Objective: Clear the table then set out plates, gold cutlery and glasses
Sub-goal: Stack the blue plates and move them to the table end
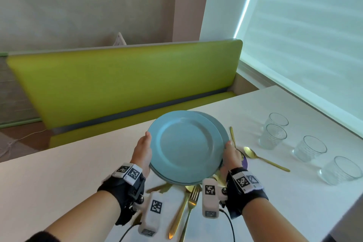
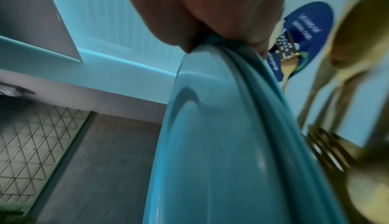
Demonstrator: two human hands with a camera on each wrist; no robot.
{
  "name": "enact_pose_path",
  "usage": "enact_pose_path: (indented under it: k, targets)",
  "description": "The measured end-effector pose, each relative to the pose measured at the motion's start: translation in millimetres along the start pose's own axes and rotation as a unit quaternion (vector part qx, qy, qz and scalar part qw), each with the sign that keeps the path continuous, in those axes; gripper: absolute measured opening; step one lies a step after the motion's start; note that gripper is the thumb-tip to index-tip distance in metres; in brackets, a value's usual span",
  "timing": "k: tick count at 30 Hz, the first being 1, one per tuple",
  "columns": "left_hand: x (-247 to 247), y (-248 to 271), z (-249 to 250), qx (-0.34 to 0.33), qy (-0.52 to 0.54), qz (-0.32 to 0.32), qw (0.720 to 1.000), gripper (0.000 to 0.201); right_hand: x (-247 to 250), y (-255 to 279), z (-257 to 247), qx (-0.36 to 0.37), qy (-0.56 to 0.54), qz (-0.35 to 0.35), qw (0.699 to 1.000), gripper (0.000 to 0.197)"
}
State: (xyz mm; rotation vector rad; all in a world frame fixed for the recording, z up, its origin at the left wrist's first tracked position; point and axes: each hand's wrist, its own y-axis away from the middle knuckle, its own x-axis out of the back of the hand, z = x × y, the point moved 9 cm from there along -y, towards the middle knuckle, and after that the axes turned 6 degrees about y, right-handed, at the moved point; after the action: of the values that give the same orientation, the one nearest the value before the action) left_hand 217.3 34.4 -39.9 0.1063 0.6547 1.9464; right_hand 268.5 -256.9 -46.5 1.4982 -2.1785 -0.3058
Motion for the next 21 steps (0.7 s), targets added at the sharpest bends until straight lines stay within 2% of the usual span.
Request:
enact_pose_path:
  k: [2, 4, 8, 12, 14, 16, 19, 21]
  targets:
    - [16, 14, 12, -0.031, -0.039, 0.000, 0.999, 0.041, -3, 29, 15, -0.010, -0.015, 0.013, 1.000, 0.046]
    - [36, 24, 16, -0.056, -0.052, -0.010, 0.997, 0.043, -12, 56, 31, -0.018, -0.029, 0.015, 0.999, 0.044]
    - [80, 33, 10, -0.046, -0.064, -0.025, 0.997, 0.048, -35, 109, 58, -0.044, -0.053, 0.002, 0.998, 0.044]
    - [130, 36, 0, -0.051, -0.096, -0.008, 0.994, 0.048, -63, 149, 85, -0.065, -0.079, -0.005, 0.995, 0.038]
    - [156, 38, -4, -0.063, -0.103, 0.018, 0.993, 0.041, -83, 160, 104, -0.083, -0.085, -0.011, 0.993, 0.047]
    - [181, 39, -7, -0.077, -0.123, 0.044, 0.988, 0.035, -102, 173, 109, -0.082, -0.047, -0.030, 0.995, 0.061]
    - [216, 41, -12, -0.087, -0.170, 0.081, 0.978, 0.033, -130, 194, 115, -0.087, 0.011, -0.087, 0.992, 0.045]
    - [238, 43, -16, -0.080, -0.196, 0.101, 0.972, 0.035, -148, 206, 119, -0.075, 0.073, -0.122, 0.987, 0.053]
